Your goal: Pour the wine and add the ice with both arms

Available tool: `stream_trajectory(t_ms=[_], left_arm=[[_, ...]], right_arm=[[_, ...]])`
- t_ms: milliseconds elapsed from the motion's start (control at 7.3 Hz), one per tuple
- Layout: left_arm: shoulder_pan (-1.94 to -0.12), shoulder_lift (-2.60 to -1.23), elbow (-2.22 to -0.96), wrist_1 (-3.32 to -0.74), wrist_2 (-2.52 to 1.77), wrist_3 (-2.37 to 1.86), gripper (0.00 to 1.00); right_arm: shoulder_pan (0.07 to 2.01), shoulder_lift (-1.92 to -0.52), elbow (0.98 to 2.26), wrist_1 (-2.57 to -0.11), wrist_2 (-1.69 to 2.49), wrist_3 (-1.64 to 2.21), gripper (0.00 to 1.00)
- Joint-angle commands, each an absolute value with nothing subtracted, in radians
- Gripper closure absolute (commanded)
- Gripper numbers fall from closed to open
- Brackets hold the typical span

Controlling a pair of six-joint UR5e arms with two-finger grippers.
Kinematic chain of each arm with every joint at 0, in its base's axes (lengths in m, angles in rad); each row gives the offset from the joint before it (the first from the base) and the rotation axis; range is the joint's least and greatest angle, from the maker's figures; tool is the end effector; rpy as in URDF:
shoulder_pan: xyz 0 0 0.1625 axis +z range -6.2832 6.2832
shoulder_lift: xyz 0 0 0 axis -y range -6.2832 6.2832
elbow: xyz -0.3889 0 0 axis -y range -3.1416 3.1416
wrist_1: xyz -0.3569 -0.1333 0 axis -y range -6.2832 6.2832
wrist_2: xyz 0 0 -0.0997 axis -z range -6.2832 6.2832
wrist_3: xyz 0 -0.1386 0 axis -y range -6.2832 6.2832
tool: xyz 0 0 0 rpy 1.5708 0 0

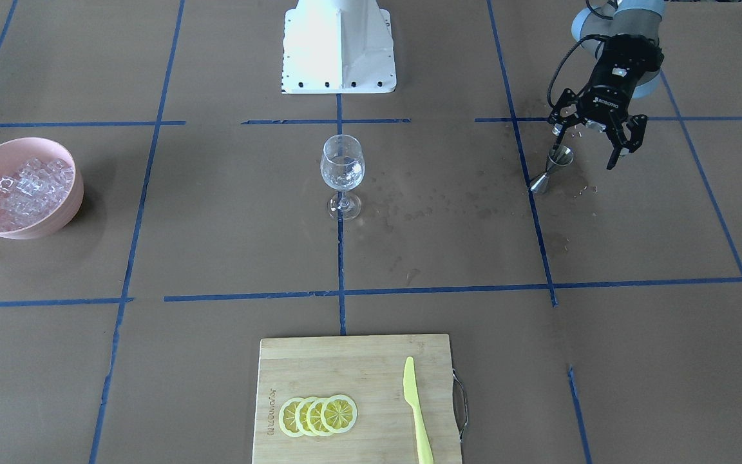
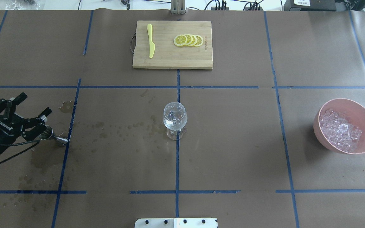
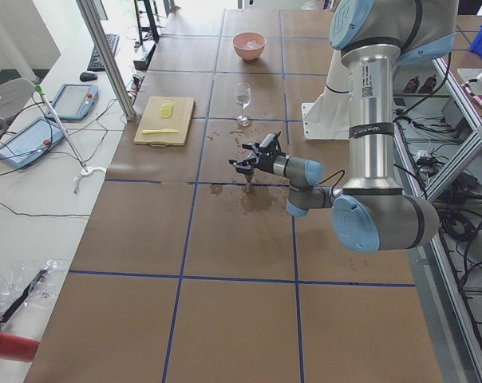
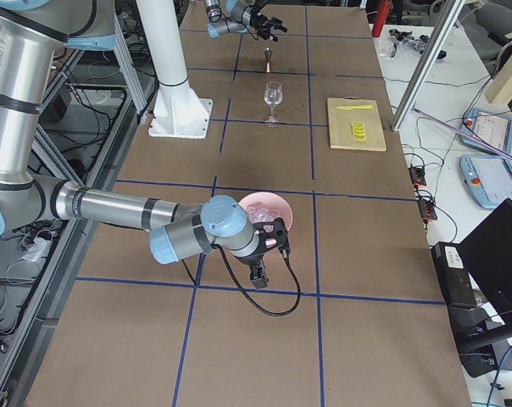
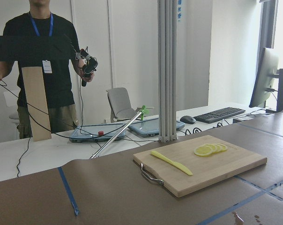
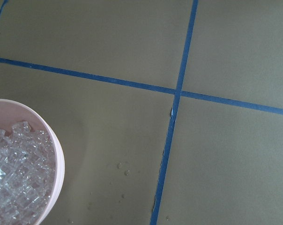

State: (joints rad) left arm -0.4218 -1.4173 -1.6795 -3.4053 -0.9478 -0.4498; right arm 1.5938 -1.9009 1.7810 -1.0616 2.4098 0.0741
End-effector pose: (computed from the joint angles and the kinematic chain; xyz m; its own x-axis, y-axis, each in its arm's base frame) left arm 0.2639 -0.3531 0.4410 0.6812 0.4959 -0.5385 0.5489 0.1407 0.8239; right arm 0.0384 -0.3549 0.6209 0.6711 -0.1977 0.7145 -0.0712 0.9422 0.3275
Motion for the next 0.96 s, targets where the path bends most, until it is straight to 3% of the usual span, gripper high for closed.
stream_trajectory(t_ms=[0,274,822], left_arm=[[-0.748,-1.423,-1.681,-3.244,-1.331,-0.376,0.00],[-1.091,-1.495,-1.677,-2.974,-1.735,-0.275,0.00],[-1.438,-1.563,-1.674,-2.567,-2.034,-0.192,0.00]], right_arm=[[1.594,-1.899,1.776,-1.063,2.410,0.075,0.00],[1.594,-1.899,1.775,-1.063,2.410,0.075,0.00],[1.594,-1.901,1.775,-1.062,2.411,0.074,0.00]])
